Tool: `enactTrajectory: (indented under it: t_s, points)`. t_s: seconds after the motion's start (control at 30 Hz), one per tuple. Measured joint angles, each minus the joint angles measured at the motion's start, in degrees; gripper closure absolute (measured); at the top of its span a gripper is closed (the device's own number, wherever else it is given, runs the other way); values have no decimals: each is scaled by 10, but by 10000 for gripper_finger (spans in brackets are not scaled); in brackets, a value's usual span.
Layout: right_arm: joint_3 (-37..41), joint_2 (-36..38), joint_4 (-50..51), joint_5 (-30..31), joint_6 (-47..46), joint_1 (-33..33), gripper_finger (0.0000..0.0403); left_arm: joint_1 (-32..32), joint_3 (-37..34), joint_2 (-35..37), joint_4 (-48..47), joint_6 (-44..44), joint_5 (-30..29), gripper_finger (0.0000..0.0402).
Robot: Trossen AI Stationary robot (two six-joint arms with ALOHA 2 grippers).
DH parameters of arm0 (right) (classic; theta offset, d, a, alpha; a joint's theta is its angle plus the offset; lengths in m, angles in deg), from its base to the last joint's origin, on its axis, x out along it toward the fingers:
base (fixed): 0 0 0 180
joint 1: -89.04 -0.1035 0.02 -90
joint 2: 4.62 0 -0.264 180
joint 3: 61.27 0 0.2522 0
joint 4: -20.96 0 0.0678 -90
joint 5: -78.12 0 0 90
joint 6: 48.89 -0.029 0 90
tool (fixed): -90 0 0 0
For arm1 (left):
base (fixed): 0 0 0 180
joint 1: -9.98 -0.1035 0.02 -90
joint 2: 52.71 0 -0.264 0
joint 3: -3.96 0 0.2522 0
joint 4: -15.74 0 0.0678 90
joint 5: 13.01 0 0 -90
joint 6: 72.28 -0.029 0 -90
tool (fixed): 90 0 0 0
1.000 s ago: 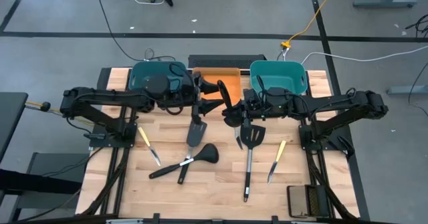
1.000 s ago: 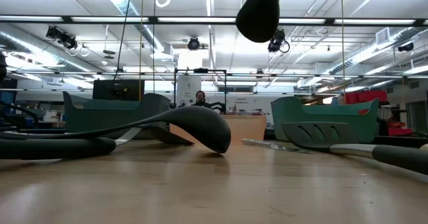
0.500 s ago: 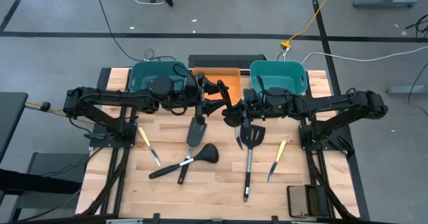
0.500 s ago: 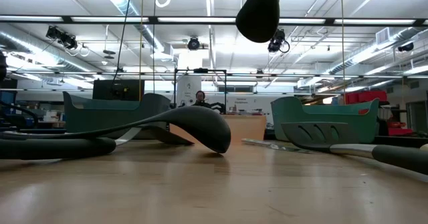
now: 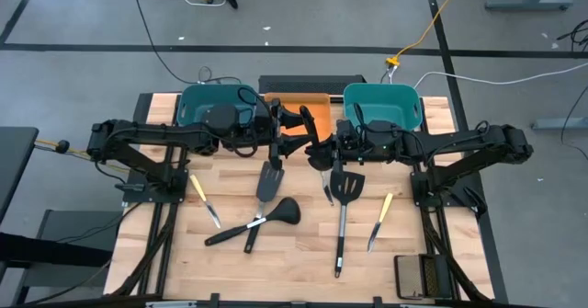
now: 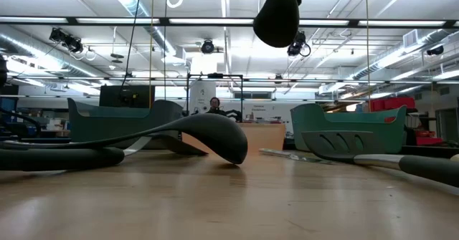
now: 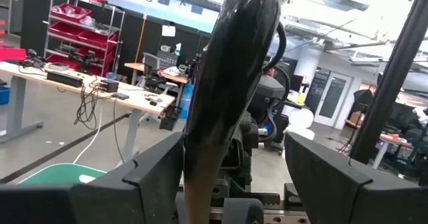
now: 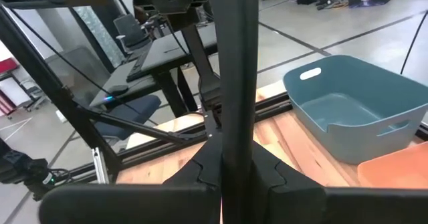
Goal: Pick & Place Kitchen Items
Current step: Put the black ladle into the blue bin
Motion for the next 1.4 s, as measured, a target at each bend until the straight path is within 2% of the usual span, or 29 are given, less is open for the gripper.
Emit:
enactTrajectory:
  t_s: [0.67, 1.4]
  points:
    - [0, -1, -3, 0, -2, 0, 369, -5, 0, -28, 50, -3, 12, 145]
    - [0, -1, -2, -7, 2, 0, 369, -5, 0, -28, 46, -15, 11, 280]
